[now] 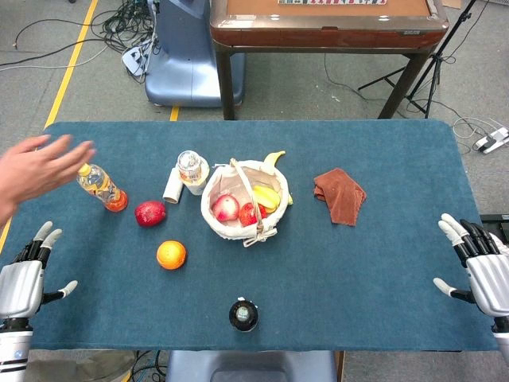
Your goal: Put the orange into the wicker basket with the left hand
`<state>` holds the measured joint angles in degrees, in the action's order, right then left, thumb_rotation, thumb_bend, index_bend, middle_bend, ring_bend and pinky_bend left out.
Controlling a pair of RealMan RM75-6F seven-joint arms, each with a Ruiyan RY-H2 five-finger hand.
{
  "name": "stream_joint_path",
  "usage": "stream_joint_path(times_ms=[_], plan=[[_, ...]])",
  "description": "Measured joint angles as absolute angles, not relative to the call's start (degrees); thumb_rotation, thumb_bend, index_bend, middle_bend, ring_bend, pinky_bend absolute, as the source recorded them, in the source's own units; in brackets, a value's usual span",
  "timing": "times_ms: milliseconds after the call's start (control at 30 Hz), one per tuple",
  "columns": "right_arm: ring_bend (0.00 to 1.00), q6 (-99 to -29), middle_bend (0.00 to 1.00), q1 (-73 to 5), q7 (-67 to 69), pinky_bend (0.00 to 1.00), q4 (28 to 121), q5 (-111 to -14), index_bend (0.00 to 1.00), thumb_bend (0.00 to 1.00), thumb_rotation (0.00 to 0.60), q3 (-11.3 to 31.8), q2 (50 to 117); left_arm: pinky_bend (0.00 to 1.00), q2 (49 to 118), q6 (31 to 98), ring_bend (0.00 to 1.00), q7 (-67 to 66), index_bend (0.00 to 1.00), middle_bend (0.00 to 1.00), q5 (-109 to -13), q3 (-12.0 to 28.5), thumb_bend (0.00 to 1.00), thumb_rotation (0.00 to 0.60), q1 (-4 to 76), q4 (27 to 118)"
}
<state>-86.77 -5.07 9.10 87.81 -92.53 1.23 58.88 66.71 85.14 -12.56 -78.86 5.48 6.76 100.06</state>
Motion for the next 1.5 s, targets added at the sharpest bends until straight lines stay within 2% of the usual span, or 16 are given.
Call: stream_joint_path(times_ms=[367,733,1100,1500], plan=[[0.03,-87.3,0.1,-4.9,9.1,0.1,87.9,-92.4,0.06,0.02,0.6,1.4,58.6,0.29,66.2,84.8,0.15,-11.3,0.15,0.04,-80.2,5.0,0.1,0.6,6.8,100.2],[0.03,-87.7,0.1,-4.8,8.7,0.1,88.5,-92.2,0.06,0.02,0.6,1.8,58.1,0.29,63.9,82.8,0.14,-2.6,0.17,0.04,-93.7,2.5,0.1,0.6,10.4,96.1],[0.03,-87.7,0.1,-4.6,8.4,0.1,88.4,-92.2,0.06,0.02,0.6,1.6,58.3,0.29,63.5,72.9,0.14,3.3,0.19,0.04,-105.2,0.2,0.1,0.6,22.1,90.0],[0.03,-87.6,0.1,-4.5,8.3,0.1,88.4,-92.1,0.06,0.02,0.6,1.6,58.3,0.29,68.2,64.1,0.14,5.3,0.21,0.04,-108.5,0.2,0.1,0.6,33.1,82.3]])
